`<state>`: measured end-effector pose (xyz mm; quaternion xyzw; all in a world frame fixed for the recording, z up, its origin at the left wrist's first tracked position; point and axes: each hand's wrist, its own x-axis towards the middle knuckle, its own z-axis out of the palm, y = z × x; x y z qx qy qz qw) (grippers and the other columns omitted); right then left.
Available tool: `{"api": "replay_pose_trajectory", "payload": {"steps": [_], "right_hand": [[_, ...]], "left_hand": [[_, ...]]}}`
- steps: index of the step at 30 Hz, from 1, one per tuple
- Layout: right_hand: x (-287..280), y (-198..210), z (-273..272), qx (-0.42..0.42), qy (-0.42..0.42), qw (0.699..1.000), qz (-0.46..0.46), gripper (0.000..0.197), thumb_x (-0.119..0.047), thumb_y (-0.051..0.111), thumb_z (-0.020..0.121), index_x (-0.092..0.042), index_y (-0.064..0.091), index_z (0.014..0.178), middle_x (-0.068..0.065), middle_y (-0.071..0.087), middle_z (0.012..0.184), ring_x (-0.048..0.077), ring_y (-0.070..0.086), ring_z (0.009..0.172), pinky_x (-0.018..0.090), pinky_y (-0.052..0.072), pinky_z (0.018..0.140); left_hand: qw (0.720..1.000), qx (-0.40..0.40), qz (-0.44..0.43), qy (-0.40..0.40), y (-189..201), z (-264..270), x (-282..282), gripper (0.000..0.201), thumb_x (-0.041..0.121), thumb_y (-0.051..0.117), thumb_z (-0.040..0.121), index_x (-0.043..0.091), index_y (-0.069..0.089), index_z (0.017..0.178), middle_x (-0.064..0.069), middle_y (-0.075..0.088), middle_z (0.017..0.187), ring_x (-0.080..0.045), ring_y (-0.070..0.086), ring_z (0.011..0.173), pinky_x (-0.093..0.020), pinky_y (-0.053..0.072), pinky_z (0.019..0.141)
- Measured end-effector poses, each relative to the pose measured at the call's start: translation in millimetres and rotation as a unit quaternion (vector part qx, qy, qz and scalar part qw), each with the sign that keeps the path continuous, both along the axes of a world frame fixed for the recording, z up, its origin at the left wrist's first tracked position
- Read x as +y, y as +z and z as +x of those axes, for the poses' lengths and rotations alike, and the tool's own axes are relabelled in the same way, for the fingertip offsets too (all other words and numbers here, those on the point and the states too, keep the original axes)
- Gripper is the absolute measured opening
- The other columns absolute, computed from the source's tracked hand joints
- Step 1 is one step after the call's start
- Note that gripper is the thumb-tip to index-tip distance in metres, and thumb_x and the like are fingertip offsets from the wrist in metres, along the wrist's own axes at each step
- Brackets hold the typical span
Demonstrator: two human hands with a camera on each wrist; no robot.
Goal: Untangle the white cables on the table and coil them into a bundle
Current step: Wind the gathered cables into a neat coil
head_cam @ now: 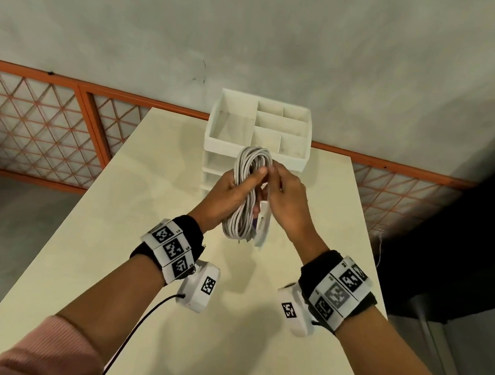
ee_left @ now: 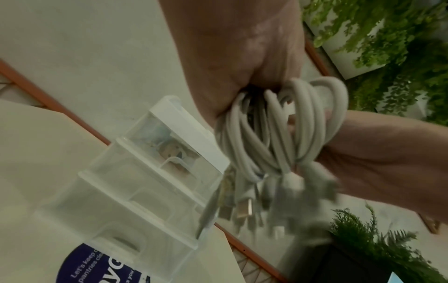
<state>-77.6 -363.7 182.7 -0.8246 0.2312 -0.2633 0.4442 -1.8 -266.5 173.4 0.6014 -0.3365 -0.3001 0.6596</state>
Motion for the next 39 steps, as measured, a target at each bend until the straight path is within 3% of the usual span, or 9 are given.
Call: {"api": "replay_pose_trajectory", "payload": {"steps": [5, 9, 13, 17, 21, 25, 28, 33, 39], "right_hand": [[-13, 8, -3, 0.069, 0.098, 0.992, -0.043, 0.029, -0.01, 0.052, 0.094, -0.01, 0.061, 0.121, 0.014, 0.064, 0.109, 0.024, 0.062, 0.091, 0.013, 0.045, 0.078], [-16, 17, -2, 0.081, 0.075, 0.984, -0.139, 0.022, -0.004, 0.061, 0.086, -0.009, 0.068, 0.107, 0.015, 0.064, 0.096, 0.019, 0.059, 0.077, 0.004, 0.039, 0.065], [-15, 21, 0, 0.098, 0.079, 0.969, -0.215, 0.016, -0.005, 0.058, 0.087, -0.007, 0.067, 0.101, 0.016, 0.059, 0.087, 0.026, 0.06, 0.079, 0.021, 0.038, 0.067], [-12, 22, -2, 0.067, 0.061, 0.975, -0.204, 0.014, -0.002, 0.061, 0.082, -0.004, 0.067, 0.094, 0.01, 0.062, 0.08, 0.02, 0.063, 0.075, 0.031, 0.05, 0.073], [-14, 25, -6, 0.037, 0.071, 0.996, 0.027, 0.029, 0.009, 0.065, 0.079, 0.001, 0.068, 0.107, 0.007, 0.066, 0.075, -0.004, 0.065, 0.058, 0.011, 0.054, 0.065], [-21, 26, -7, 0.056, 0.092, 0.987, 0.123, 0.036, 0.009, 0.066, 0.079, 0.006, 0.062, 0.115, 0.017, 0.069, 0.087, 0.01, 0.07, 0.066, 0.024, 0.06, 0.073], [-24, 29, -11, 0.089, 0.139, 0.974, 0.157, 0.034, 0.009, 0.056, 0.087, 0.001, 0.061, 0.12, 0.027, 0.069, 0.099, 0.031, 0.07, 0.086, 0.032, 0.058, 0.085], [-22, 28, -10, 0.157, 0.126, 0.98, -0.008, 0.031, -0.005, 0.05, 0.094, -0.01, 0.06, 0.123, 0.015, 0.072, 0.101, 0.019, 0.069, 0.089, 0.007, 0.047, 0.072], [-14, 19, -12, 0.112, 0.103, 0.983, 0.107, 0.048, -0.041, 0.05, 0.093, -0.01, 0.045, 0.13, 0.011, 0.065, 0.114, 0.017, 0.066, 0.095, 0.025, 0.053, 0.084]], "left_hand": [[1.0, -0.007, -0.008, -0.002, -5, 2, 3, 0.023, 0.033, 0.044, 0.098, 0.024, 0.065, 0.093, 0.014, 0.067, 0.068, -0.002, 0.063, 0.069, -0.022, 0.053, 0.068], [0.999, 0.037, 0.013, -0.017, -6, 5, 3, 0.034, 0.033, 0.045, 0.098, 0.005, 0.064, 0.103, -0.003, 0.067, 0.085, -0.013, 0.064, 0.082, -0.029, 0.055, 0.074], [0.995, 0.087, 0.025, -0.039, -6, 10, 3, 0.038, 0.034, 0.045, 0.097, 0.005, 0.06, 0.118, -0.013, 0.066, 0.107, -0.018, 0.064, 0.107, -0.033, 0.053, 0.089], [0.993, 0.094, 0.032, -0.058, -4, 10, 4, 0.041, 0.037, 0.046, 0.096, -0.002, 0.058, 0.102, -0.015, 0.061, 0.085, -0.022, 0.063, 0.08, -0.038, 0.053, 0.079], [0.996, 0.062, 0.041, -0.055, -3, 8, 4, 0.031, 0.038, 0.045, 0.096, 0.014, 0.064, 0.101, -0.013, 0.057, 0.089, -0.022, 0.056, 0.084, -0.035, 0.049, 0.08], [0.997, 0.019, 0.051, -0.046, -3, 8, 3, 0.027, 0.037, 0.043, 0.097, 0.022, 0.066, 0.099, -0.002, 0.067, 0.087, -0.008, 0.063, 0.081, -0.018, 0.049, 0.075], [0.998, 0.003, 0.041, -0.042, -9, 10, 3, 0.036, 0.035, 0.042, 0.098, 0.009, 0.065, 0.107, -0.011, 0.072, 0.091, -0.018, 0.071, 0.086, -0.021, 0.055, 0.074], [0.999, -0.026, 0.044, -0.009, -15, 5, 3, 0.047, 0.039, 0.038, 0.099, 0.004, 0.064, 0.083, -0.013, 0.068, 0.07, -0.018, 0.066, 0.061, -0.025, 0.052, 0.06], [1.0, 0.001, 0.007, 0.02, -15, 1, 0, 0.031, 0.035, 0.042, 0.098, 0.016, 0.064, 0.09, 0.004, 0.07, 0.075, -0.008, 0.067, 0.074, -0.022, 0.051, 0.069]]}}
